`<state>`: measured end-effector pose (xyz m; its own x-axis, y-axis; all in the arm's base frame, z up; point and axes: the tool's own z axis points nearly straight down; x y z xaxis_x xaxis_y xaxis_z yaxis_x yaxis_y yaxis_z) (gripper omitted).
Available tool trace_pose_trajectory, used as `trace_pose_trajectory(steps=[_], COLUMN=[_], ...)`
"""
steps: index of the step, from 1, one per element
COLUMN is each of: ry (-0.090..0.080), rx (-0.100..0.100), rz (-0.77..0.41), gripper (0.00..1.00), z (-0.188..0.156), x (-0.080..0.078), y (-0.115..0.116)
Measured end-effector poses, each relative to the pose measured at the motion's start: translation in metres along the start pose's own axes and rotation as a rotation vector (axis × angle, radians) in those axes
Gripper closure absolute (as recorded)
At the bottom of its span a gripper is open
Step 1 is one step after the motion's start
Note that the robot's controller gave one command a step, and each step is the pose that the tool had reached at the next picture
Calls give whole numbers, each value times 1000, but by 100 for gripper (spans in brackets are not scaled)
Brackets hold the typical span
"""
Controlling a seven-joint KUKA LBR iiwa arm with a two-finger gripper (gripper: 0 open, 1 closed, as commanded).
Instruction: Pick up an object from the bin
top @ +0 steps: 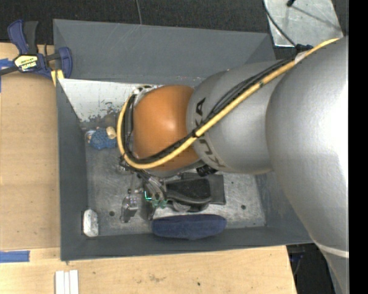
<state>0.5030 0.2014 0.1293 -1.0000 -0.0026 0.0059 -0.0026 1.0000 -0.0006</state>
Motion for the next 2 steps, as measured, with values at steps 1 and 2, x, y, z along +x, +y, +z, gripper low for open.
trace_pose_trajectory(steps=[1,2], ry=[-7,-20], rx=[3,-8], rz=[-52,-82], gripper=[0,0], z=[-24,54], x=[13,-8], y=[-73,-127])
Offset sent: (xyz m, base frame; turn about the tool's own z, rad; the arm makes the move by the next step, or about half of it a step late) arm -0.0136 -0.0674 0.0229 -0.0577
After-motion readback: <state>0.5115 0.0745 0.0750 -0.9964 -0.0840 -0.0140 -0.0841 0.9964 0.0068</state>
